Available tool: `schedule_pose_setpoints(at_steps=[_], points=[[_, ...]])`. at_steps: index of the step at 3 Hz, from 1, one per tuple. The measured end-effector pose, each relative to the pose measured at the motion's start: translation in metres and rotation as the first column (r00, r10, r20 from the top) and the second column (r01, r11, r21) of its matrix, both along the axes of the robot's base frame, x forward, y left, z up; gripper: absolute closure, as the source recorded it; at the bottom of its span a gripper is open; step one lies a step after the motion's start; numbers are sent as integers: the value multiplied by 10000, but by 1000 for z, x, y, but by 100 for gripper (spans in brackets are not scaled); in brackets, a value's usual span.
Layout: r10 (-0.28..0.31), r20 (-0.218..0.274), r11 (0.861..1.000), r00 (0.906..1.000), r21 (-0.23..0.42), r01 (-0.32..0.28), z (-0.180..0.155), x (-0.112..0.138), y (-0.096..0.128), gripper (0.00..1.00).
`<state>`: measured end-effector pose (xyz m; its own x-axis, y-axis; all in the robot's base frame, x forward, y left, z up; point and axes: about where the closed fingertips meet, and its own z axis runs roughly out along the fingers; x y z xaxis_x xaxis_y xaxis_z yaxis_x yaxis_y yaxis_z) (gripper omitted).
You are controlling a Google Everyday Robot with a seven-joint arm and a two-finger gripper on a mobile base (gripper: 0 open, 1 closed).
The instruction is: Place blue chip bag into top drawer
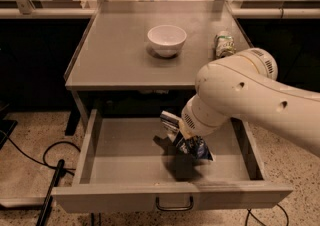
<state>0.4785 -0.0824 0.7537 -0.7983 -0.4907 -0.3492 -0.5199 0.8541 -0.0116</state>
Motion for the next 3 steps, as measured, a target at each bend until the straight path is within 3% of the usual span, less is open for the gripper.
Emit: schedule_pose_setpoints(at_steps=[1, 3], points=[[52, -18, 9995, 10000, 302, -51, -6, 9, 11, 100], [307, 156, 9896, 9994, 1401, -326, -16, 22, 58, 100]])
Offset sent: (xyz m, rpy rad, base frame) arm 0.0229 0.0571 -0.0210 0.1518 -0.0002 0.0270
